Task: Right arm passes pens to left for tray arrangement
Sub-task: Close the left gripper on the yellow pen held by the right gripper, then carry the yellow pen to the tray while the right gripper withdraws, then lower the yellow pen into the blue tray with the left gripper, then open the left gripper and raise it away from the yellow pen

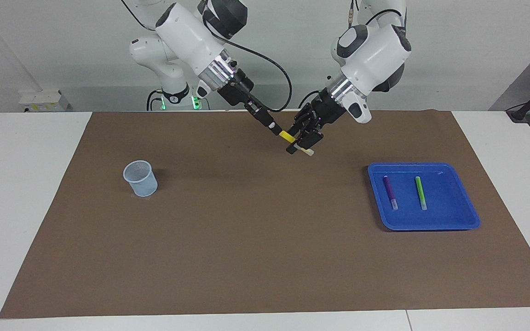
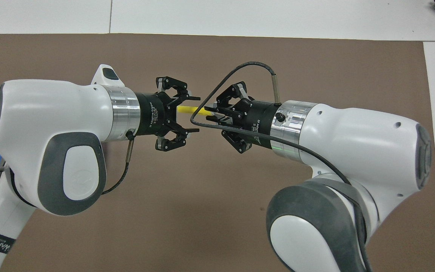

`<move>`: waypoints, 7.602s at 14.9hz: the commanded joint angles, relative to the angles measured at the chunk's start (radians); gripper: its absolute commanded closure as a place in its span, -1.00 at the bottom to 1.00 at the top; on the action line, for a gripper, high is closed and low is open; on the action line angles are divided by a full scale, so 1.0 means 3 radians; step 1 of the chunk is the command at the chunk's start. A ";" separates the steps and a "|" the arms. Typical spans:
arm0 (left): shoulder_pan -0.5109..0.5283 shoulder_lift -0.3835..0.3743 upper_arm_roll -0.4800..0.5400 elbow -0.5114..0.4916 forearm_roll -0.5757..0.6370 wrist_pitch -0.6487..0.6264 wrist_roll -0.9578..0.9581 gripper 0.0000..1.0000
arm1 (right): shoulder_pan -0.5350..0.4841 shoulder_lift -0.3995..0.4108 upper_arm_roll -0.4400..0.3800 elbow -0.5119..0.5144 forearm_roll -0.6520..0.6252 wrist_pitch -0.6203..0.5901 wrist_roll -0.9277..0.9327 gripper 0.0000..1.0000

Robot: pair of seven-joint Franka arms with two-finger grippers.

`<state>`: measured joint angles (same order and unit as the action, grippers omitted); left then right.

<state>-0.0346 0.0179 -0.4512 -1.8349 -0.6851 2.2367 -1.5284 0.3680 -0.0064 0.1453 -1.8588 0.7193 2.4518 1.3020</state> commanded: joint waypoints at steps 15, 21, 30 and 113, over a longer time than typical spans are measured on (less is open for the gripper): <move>0.0013 -0.0223 0.0057 -0.0086 0.0008 -0.0348 0.0160 1.00 | 0.0011 0.0001 -0.0004 0.0004 0.0082 0.0055 -0.0004 1.00; 0.0018 -0.0228 0.0057 -0.0086 0.0003 -0.0358 0.0166 1.00 | 0.0006 0.0001 -0.0004 0.0004 0.0082 0.0039 0.0006 -0.29; 0.0478 -0.0300 0.0083 -0.0071 0.0339 -0.1150 0.1427 1.00 | -0.0188 -0.0050 -0.0040 0.0004 -0.0530 -0.0752 -0.0483 -1.00; 0.1460 0.0514 -0.0020 0.1100 0.2626 -0.1928 0.4389 -1.00 | -0.1227 -0.0239 -0.0607 0.0357 -0.2418 -0.2661 -0.4345 -1.00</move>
<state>0.4192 0.2167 -0.4707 -1.5118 0.1183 1.7031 -0.1950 0.0025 -0.0678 -0.0365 -1.7396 0.0000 1.6345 0.0111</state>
